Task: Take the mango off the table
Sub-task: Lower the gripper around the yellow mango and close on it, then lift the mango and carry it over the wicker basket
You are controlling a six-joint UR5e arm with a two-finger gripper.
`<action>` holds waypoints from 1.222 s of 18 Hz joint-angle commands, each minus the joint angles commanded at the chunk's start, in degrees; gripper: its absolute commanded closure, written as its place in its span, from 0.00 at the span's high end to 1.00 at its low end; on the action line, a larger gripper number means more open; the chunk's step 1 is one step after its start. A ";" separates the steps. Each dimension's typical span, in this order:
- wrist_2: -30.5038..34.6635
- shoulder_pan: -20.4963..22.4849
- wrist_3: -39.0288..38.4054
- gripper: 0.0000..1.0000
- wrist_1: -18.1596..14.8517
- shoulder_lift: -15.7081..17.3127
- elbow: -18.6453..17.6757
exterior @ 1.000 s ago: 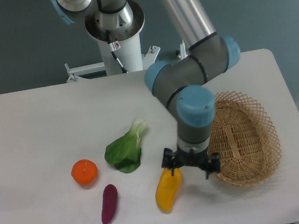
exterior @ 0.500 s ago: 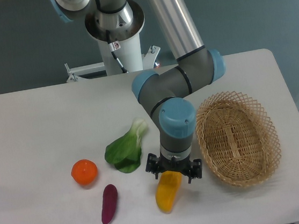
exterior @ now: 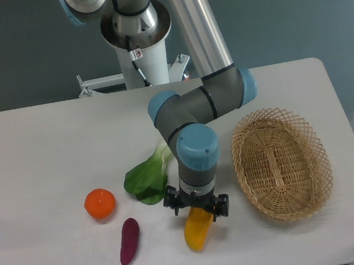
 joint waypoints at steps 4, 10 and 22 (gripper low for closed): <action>0.09 0.00 -0.44 1.00 1.32 -0.53 -0.18; 1.32 0.00 -0.53 0.74 1.32 -0.53 -0.18; 1.14 2.37 0.87 0.45 0.44 4.82 1.23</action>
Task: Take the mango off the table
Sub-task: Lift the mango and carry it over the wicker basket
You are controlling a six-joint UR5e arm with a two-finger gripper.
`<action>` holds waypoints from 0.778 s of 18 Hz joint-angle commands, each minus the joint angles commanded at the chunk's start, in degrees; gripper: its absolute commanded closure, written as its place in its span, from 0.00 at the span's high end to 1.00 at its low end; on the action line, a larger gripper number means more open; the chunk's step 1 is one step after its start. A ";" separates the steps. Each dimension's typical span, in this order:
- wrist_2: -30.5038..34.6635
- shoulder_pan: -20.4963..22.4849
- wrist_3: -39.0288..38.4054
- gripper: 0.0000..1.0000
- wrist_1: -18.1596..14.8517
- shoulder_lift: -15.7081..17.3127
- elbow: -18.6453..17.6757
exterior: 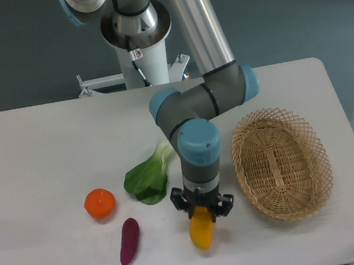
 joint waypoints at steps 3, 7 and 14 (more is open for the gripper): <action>-0.53 2.11 4.11 0.45 -0.09 3.52 0.18; -0.53 5.19 11.32 0.45 -5.96 6.07 1.14; -2.99 12.13 25.30 0.45 -19.85 11.52 3.34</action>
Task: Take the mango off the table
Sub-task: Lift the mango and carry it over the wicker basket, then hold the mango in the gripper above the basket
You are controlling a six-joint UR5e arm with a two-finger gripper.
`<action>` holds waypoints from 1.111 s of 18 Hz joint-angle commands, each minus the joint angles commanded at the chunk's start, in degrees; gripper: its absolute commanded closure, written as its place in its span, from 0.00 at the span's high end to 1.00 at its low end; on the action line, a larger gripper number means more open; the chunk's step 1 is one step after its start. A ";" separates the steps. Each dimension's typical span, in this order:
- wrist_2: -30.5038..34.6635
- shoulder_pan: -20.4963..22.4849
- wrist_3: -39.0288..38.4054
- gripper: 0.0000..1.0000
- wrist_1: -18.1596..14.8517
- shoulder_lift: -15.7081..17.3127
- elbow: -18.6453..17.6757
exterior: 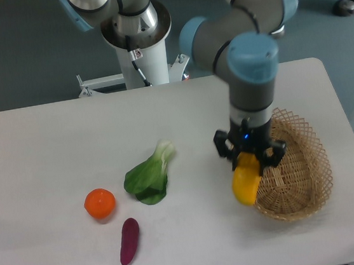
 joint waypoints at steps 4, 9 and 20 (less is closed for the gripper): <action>-0.09 0.62 0.54 0.45 -2.21 0.97 0.62; -0.09 0.88 0.45 0.45 -2.13 1.06 0.44; -0.09 0.88 0.45 0.45 -2.13 1.32 0.36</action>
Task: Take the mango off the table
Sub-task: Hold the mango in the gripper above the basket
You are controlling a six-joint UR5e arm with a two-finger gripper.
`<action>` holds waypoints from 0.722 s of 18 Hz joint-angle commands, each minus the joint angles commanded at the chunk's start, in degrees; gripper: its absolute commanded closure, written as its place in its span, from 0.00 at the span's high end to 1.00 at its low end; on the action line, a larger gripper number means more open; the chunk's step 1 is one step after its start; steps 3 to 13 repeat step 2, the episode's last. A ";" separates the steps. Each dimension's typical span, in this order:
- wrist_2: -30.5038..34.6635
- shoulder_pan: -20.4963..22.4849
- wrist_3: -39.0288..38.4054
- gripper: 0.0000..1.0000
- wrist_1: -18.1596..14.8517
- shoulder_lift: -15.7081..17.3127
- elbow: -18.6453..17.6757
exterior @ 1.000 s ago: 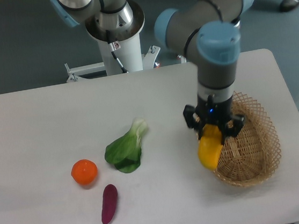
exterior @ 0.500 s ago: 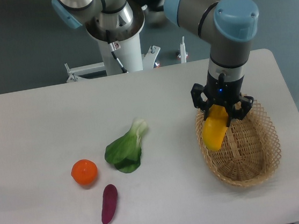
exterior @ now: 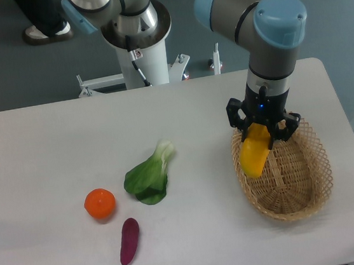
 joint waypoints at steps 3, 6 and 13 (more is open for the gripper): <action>0.00 0.00 0.00 0.45 0.00 0.09 -0.17; 0.00 0.00 0.00 0.45 0.00 0.09 -0.17; 0.00 0.00 0.00 0.45 0.00 0.09 -0.17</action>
